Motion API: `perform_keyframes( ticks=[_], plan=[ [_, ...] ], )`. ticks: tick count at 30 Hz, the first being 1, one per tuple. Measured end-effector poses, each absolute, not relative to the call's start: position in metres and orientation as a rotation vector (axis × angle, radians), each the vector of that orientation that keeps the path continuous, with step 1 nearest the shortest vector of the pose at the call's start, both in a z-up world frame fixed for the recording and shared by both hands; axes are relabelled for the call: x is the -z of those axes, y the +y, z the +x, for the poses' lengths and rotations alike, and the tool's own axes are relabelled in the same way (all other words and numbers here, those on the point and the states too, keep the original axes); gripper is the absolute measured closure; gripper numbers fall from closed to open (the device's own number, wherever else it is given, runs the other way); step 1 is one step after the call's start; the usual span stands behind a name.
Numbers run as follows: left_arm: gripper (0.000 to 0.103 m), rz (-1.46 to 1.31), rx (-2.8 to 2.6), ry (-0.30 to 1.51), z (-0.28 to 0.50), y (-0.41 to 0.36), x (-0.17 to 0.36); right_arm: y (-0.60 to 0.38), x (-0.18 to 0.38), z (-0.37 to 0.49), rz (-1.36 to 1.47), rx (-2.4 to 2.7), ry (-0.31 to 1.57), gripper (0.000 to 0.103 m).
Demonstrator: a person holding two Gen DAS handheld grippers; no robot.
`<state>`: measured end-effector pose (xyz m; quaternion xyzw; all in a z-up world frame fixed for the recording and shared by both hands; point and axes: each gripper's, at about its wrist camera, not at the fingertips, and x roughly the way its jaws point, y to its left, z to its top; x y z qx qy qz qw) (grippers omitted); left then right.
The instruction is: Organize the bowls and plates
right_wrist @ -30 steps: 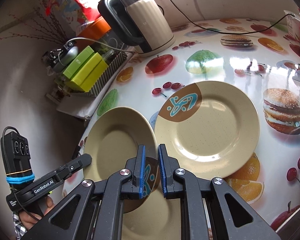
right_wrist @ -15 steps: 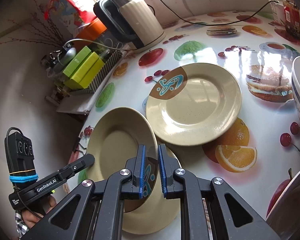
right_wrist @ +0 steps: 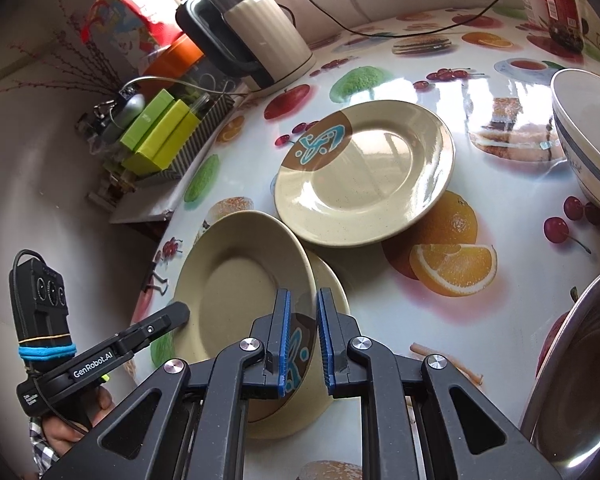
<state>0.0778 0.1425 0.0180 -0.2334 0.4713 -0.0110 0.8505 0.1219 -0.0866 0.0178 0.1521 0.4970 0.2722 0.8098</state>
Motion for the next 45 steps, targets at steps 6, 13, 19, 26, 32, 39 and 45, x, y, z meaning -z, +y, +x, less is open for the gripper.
perform_keyframes(
  ticks=[6,13,19,26,32,39,45],
  plan=[
    [0.084,-0.487,0.026,1.003,0.078,0.139,-0.016,-0.089,-0.016,0.118,0.326,-0.572,1.067,0.089],
    [0.084,-0.479,0.027,1.01,0.077,0.136,-0.014,-0.091,-0.014,0.115,0.324,-0.566,1.07,0.088],
    [0.084,-0.466,0.02,1.012,0.076,0.134,-0.015,-0.092,-0.014,0.114,0.321,-0.563,1.07,0.088],
    [0.084,-0.462,0.016,1.011,0.077,0.133,-0.015,-0.093,-0.011,0.111,0.322,-0.559,1.071,0.087],
    [0.084,-0.463,0.015,1.01,0.077,0.133,-0.015,-0.094,-0.011,0.111,0.32,-0.556,1.07,0.087],
    [0.084,-0.464,0.016,1.01,0.077,0.134,-0.015,-0.094,-0.011,0.111,0.319,-0.553,1.07,0.087],
    [0.084,-0.437,0.012,1.019,0.079,0.132,-0.016,-0.097,-0.016,0.11,0.317,-0.543,1.041,0.071]
  ],
)
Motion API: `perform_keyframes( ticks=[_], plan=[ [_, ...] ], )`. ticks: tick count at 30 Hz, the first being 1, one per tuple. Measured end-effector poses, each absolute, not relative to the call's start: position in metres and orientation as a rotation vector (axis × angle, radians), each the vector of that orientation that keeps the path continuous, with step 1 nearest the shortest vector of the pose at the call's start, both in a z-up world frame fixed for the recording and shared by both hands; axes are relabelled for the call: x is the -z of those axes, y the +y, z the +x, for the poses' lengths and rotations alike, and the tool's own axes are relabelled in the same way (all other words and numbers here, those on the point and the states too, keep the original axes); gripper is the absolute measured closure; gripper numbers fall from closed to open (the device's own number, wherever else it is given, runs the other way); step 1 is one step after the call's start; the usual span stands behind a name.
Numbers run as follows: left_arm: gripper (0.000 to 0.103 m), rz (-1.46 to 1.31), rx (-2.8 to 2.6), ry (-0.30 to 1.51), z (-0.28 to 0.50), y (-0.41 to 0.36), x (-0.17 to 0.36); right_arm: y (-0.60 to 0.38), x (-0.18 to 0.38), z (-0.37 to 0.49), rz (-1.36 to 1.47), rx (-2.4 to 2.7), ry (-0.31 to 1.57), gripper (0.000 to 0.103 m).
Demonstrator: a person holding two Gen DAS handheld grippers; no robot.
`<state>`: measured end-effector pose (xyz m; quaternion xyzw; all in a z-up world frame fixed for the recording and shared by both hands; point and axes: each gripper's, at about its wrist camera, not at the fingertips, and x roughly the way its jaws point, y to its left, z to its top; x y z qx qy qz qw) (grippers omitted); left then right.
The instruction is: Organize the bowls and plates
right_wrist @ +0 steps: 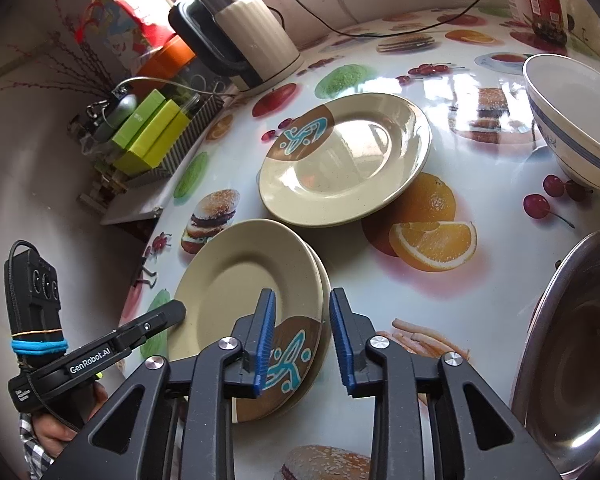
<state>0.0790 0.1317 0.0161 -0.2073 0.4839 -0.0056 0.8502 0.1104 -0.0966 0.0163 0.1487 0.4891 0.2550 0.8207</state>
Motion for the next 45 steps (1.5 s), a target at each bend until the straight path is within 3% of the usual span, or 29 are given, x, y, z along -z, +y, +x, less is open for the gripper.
perform_keyframes(
  ticks=[4,24,45],
  plan=[
    [0.084,-0.421,-0.006,1.017,0.081,0.132,-0.018,-0.099,-0.018,0.111,0.315,-0.532,1.029,0.065],
    [0.084,-0.391,0.007,1.016,0.1,0.129,-0.025,-0.104,-0.02,0.12,0.315,-0.502,1.017,0.063],
    [0.084,-0.356,0.137,0.999,0.174,0.114,-0.041,-0.127,-0.024,0.16,0.409,-0.319,0.97,0.061]
  ],
)
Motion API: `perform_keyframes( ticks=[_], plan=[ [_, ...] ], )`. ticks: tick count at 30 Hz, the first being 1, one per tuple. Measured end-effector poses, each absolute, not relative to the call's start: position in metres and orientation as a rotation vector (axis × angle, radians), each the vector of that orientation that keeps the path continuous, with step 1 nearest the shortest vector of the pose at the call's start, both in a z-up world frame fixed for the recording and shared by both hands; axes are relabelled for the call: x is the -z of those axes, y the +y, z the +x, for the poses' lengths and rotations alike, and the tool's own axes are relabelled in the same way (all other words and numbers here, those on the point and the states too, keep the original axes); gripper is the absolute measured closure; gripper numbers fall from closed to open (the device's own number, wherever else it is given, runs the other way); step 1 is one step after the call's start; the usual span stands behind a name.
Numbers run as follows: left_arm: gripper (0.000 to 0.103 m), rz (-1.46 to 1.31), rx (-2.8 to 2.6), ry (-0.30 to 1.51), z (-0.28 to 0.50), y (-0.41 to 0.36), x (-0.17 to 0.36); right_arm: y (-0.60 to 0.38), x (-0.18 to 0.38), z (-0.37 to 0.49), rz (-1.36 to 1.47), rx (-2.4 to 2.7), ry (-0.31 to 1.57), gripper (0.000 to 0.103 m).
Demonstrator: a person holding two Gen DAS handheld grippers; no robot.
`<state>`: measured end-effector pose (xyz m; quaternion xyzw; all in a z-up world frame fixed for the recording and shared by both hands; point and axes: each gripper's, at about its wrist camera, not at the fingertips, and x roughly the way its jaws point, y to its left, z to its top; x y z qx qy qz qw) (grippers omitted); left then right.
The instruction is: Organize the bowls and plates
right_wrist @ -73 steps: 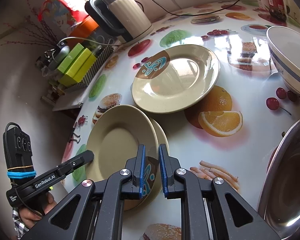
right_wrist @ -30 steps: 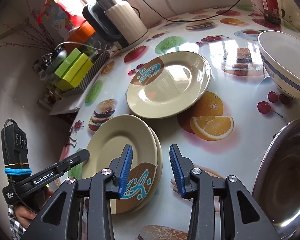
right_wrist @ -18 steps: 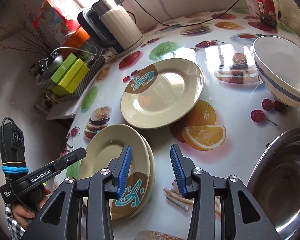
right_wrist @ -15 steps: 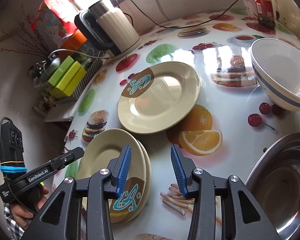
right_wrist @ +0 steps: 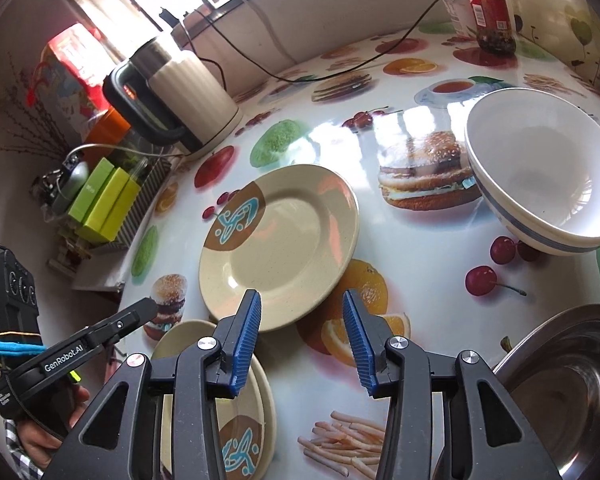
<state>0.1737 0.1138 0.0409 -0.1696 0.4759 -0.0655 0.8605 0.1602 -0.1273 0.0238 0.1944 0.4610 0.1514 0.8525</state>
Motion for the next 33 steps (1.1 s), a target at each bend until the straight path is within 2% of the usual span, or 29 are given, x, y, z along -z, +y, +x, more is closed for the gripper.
perform_keyframes(
  ticks=[17,33],
  plan=[
    [0.084,-0.326,0.189,1.048,0.235,0.099,-0.032,-0.137,-0.011,0.194,0.506,-0.242,0.987,0.061],
    [0.084,-0.354,0.19,1.09,0.252,0.097,-0.016,-0.139,-0.004,0.204,0.51,-0.23,0.99,0.061]
  ],
)
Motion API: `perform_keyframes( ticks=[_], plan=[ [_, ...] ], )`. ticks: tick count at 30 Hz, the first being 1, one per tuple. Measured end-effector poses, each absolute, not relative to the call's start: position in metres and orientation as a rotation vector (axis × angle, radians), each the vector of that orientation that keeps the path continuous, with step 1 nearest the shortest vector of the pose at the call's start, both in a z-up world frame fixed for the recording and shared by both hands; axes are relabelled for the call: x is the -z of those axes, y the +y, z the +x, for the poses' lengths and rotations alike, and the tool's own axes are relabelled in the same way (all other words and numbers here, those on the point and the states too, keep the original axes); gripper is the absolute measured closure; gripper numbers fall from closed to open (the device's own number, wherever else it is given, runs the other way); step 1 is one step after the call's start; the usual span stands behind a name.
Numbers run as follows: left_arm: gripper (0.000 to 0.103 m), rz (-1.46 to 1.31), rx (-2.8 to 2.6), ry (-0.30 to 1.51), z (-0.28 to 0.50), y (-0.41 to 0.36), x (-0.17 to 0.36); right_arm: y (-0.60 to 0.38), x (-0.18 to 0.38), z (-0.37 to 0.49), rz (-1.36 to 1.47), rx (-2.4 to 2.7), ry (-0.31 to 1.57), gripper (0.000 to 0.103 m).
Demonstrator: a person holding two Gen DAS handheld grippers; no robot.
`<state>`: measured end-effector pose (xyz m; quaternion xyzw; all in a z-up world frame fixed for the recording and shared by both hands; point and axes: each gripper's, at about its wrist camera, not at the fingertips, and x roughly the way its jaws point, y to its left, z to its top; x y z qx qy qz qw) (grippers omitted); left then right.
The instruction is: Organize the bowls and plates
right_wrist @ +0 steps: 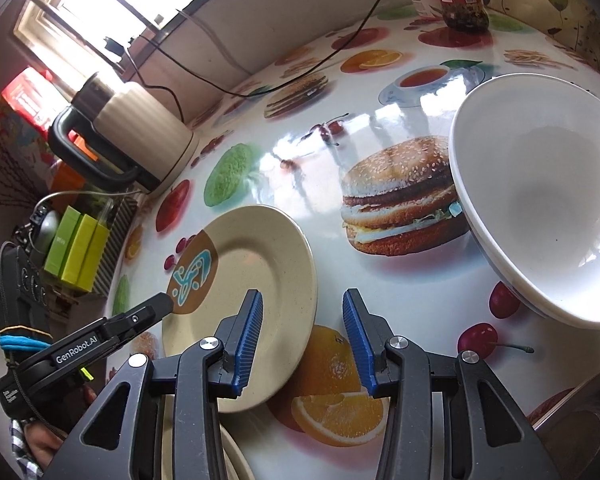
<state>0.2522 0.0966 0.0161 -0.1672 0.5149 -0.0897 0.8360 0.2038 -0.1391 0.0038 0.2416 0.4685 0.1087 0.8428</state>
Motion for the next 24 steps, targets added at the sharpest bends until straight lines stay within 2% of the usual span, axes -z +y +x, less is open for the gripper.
perform_keyframes(
  ticks=[12,24],
  plan=[
    [0.084,-0.349,0.194,1.092,0.254,0.095,-0.0142,-0.1413,0.0004,0.2055,0.53,-0.233,0.993,0.083],
    [0.089,-0.344,0.192,1.083,0.253,0.0946,-0.0146,-0.1385,-0.0006,0.2057,0.531,-0.245,0.988,0.089]
  ],
)
